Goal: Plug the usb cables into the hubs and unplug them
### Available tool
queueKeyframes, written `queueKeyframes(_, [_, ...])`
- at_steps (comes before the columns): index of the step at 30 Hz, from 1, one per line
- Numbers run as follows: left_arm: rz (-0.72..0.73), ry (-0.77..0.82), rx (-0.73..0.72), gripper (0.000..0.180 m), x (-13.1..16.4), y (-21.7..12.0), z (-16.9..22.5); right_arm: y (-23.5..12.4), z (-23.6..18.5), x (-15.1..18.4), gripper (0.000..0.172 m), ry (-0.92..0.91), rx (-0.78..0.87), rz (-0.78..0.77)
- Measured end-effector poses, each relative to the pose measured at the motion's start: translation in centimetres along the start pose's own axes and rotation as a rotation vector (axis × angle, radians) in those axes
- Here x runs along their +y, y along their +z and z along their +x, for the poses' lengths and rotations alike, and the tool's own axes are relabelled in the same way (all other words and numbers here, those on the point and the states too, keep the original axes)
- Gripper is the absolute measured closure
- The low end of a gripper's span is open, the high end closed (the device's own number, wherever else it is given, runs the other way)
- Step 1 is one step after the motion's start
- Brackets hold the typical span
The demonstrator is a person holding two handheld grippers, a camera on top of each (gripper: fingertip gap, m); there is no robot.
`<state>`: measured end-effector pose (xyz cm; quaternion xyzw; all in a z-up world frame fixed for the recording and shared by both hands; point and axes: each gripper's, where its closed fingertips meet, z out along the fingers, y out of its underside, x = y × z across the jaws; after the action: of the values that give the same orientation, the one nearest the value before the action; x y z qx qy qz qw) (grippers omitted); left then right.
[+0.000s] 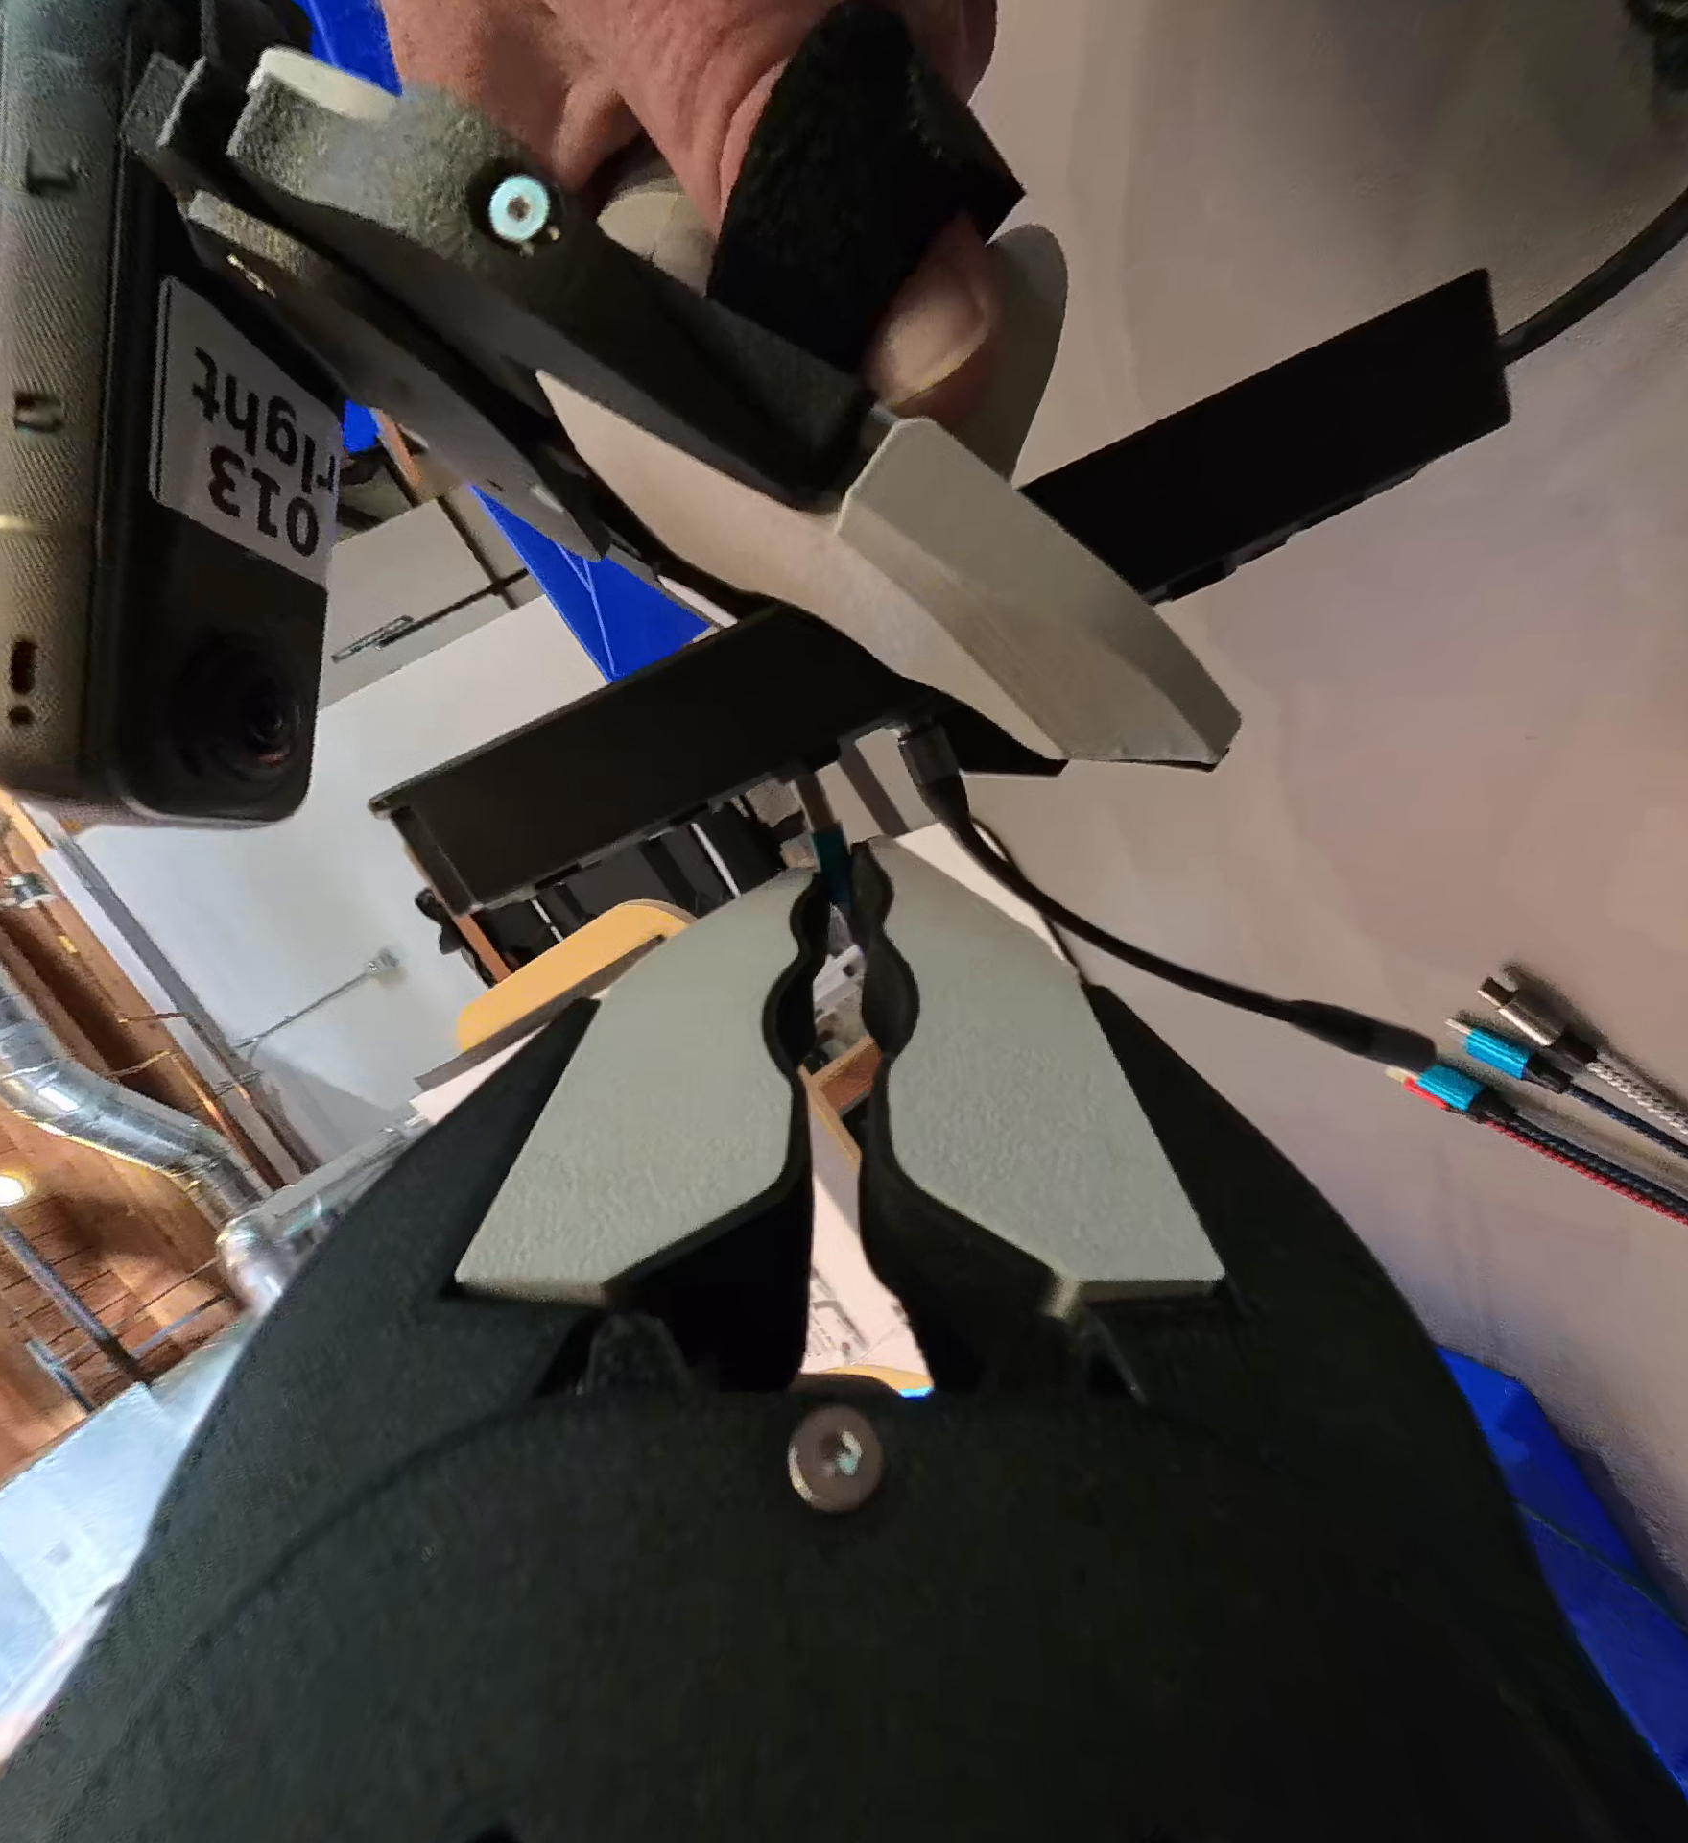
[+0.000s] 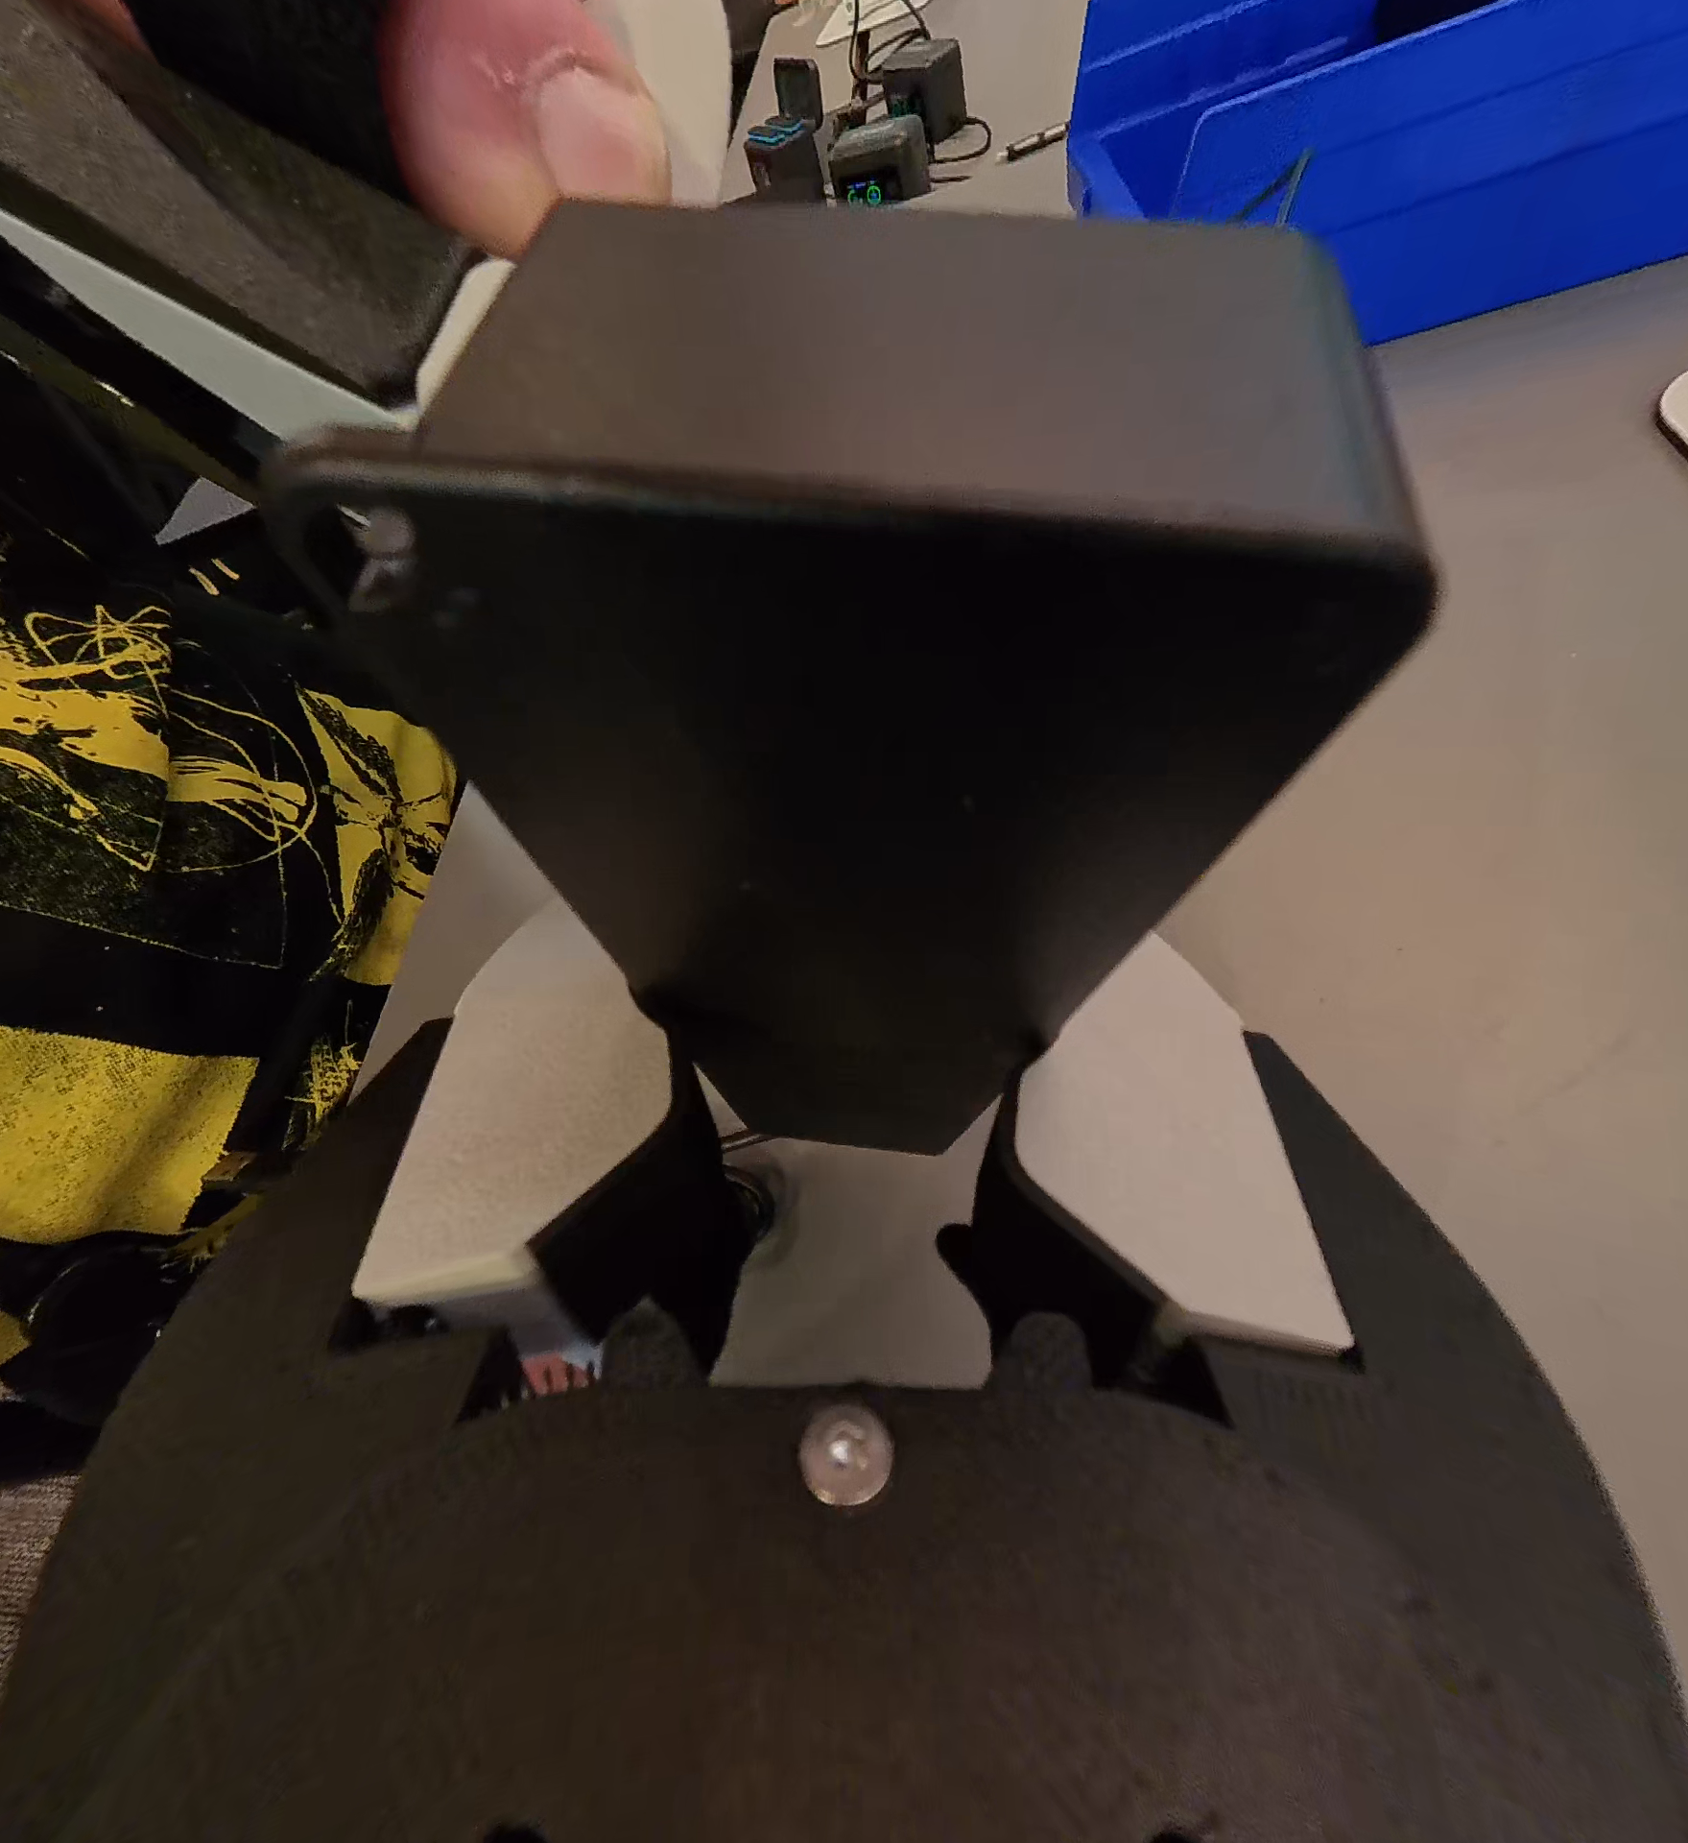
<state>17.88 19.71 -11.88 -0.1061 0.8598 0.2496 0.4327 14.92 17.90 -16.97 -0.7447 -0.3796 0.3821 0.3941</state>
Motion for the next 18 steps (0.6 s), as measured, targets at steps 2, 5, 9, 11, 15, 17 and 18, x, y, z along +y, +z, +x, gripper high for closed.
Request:
queueKeyframes(2, [0.029,-0.071,0.024,0.176,0.2,-0.3,0.1,0.0,-0.1,-0.2,0.108,-0.011,0.001,0.006])
queueKeyframes(5, [0.054,-0.224,0.073,0.176,1.5,-0.6,0.2,0.0,0.0,-0.1,0.108,-0.019,0.014,-0.002])
queueKeyframes(9, [0.193,-0.598,0.303,0.176,3.1,-1.4,2.2,-0.5,0.3,-0.1,0.108,-0.030,0.040,0.002])
queueKeyframes(11, [0.323,-0.823,0.487,0.176,3.0,-1.7,3.7,-0.6,0.4,-0.1,0.108,-0.042,0.052,0.001])
queueKeyframes(15, [0.507,-1.100,0.826,0.176,3.2,-1.3,7.1,-0.5,0.7,0.5,0.108,-0.046,0.061,-0.023])
queueKeyframes(17, [0.544,-1.150,0.977,0.176,3.4,-1.1,9.1,-0.4,0.9,0.9,0.108,-0.046,0.068,-0.040])
queueKeyframes(18, [0.547,-1.152,1.025,0.176,3.5,-0.9,10.2,-0.4,0.9,1.0,0.108,-0.045,0.068,-0.045])
